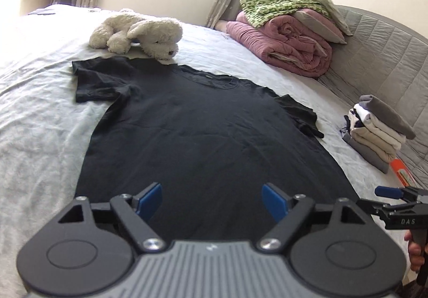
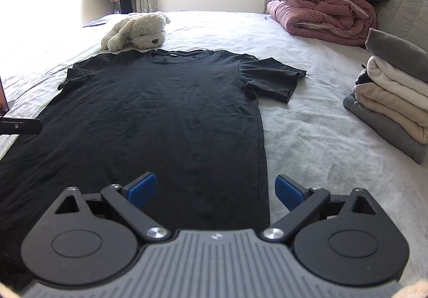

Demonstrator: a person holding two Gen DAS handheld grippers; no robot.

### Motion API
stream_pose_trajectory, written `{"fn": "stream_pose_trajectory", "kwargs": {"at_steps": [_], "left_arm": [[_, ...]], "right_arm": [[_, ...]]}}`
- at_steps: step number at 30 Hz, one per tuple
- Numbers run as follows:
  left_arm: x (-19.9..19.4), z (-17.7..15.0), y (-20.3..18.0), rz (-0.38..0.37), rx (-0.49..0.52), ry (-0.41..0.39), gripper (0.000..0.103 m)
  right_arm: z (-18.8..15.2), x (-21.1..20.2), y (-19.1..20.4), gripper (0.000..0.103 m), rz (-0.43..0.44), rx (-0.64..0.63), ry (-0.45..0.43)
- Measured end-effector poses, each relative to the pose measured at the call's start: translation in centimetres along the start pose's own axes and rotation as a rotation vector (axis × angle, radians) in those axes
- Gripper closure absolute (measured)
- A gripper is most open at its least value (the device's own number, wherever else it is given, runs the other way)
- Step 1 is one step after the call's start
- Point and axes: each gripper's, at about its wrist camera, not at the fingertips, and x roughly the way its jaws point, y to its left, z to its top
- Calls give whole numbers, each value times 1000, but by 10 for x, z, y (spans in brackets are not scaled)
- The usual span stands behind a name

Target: Fold clothes

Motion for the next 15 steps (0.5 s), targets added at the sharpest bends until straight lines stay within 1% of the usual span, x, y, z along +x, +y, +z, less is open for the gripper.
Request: {"fn": "stream_pose_trajectory", "kwargs": {"at_steps": [1,3,5,7,11,13,15], "left_arm": [[7,1,-1,9,-4,4,20],[18,1,-3,33,-7,4,20],[23,-1,-4,68,7,-15,19],[25,-6,-9,101,58,-38,18],[33,-15,-23,180,198,-37,17],[35,-16,-28,194,232,-39,15],[37,-15,-29,189,250,-36,14]], "right_arm": [[2,4,3,6,0,0,12],[4,16,10,6,27,4,47],[7,26,19,6,30,-7,63],[11,39,30,6,25,-31,72],[18,57,43,6,8,-46,58],[20,66,49,6,-2,-50,61],[22,74,56,4,-12,-57,62]]}}
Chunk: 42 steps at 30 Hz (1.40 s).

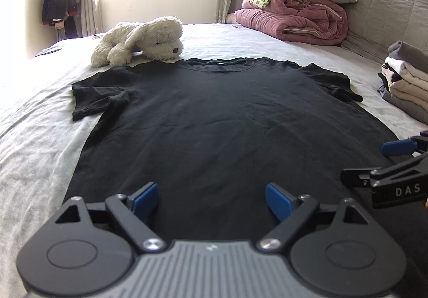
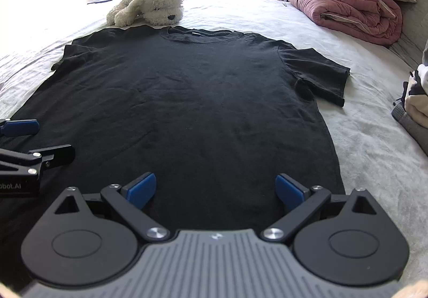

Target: Fold clothes

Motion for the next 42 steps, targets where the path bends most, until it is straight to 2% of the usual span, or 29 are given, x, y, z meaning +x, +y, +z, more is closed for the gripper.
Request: {"fn": "stream_pose_trajectory", "kwargs": {"at_steps": [4,8,18,42], "left_arm": [[3,0,2,-1,-6,15,12],[3,-1,-3,14,8,17,11],[2,-2,-7,49,15,23,8],[5,-2,-7,57,4,32,3]], "right_arm": [[-2,4,6,1,-26,-32,-29],[-5,4,4,0,-25,-7,-42],[-7,0,5,0,-30,11,-36],[-9,0,5,0,-34,10,-25]]}}
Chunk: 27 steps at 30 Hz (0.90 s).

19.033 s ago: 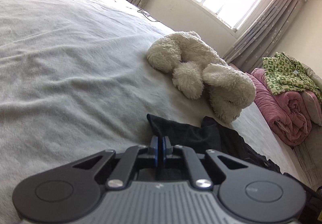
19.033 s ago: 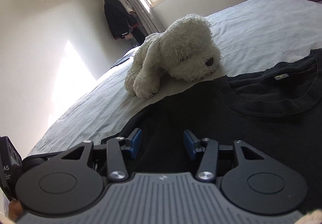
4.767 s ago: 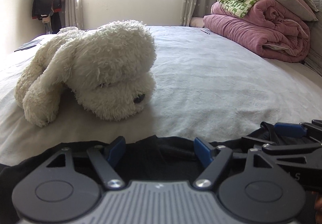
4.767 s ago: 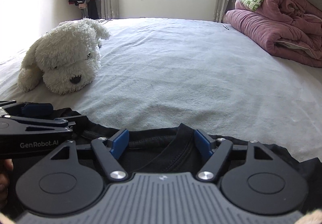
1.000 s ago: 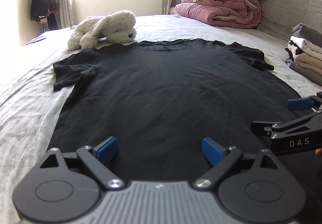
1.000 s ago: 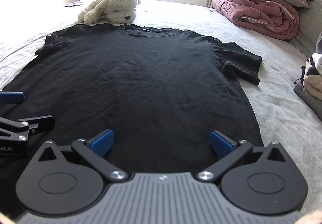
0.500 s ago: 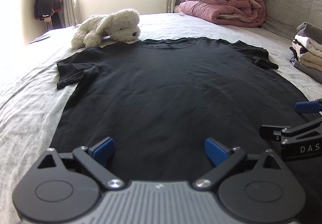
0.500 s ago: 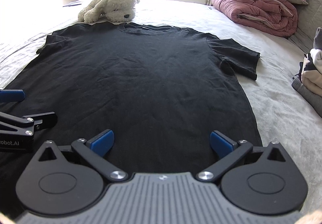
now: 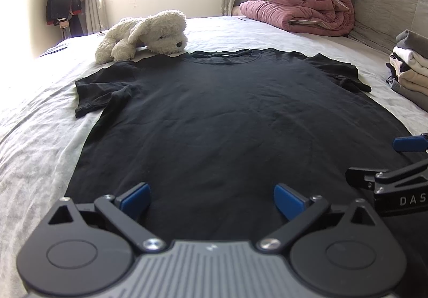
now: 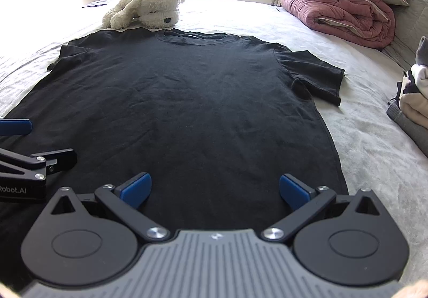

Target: Fold clothes

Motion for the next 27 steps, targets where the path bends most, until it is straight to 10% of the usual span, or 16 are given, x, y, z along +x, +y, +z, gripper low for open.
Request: {"fn": "stream_pose_trajectory", "kwargs": {"at_steps": [27], "left_arm": [[-1,1,-2,9,4,12,3]], "right_arm": [[0,-1,0,0,-6,1,5]]}}
